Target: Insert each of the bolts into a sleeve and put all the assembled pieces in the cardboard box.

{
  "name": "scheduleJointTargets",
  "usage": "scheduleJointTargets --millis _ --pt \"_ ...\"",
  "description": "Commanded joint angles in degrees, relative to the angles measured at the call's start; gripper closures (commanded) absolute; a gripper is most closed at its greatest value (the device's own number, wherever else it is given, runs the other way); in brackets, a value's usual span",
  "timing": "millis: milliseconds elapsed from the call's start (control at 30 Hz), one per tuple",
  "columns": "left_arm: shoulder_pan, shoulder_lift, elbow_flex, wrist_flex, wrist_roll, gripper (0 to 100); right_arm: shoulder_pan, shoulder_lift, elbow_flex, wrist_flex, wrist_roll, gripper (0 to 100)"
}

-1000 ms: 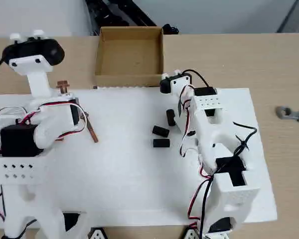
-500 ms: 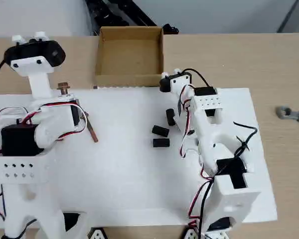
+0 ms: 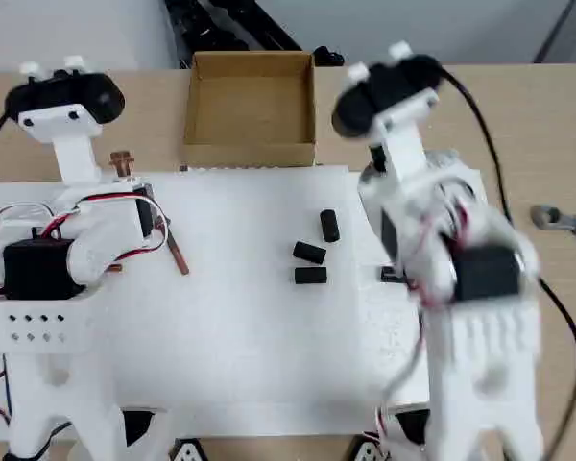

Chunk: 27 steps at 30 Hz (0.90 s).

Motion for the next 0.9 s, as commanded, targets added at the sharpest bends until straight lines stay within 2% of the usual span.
scheduleJointTargets --millis 0,200,300,433,700,867 --pt "0.4 -1.8 -0.3 -2.9 -0.4 99 -0.3 -10.7 1.5 2.6 -0.7 99.5" --pt "0.6 -1.7 -0.3 -3.3 -0.4 99 -0.7 -24.4 13.3 5.9 -2.8 99.5" --pt "0.6 -1.8 -0.3 -3.3 -0.4 99 -0.7 -32.3 20.1 4.3 -12.4 99.5" --pt "0.7 -1.6 -0.3 -3.3 -0.4 99 -2.4 -42.2 29.5 -2.9 -26.1 99.5" --pt "0.9 -1.6 -0.3 -4.6 -0.4 99 -7.1 -57.3 53.3 -20.9 -27.5 99.5" --pt "7.2 -1.6 1.4 -7.1 -0.4 99 -7.0 -61.1 62.2 -31.9 -27.2 99.5"
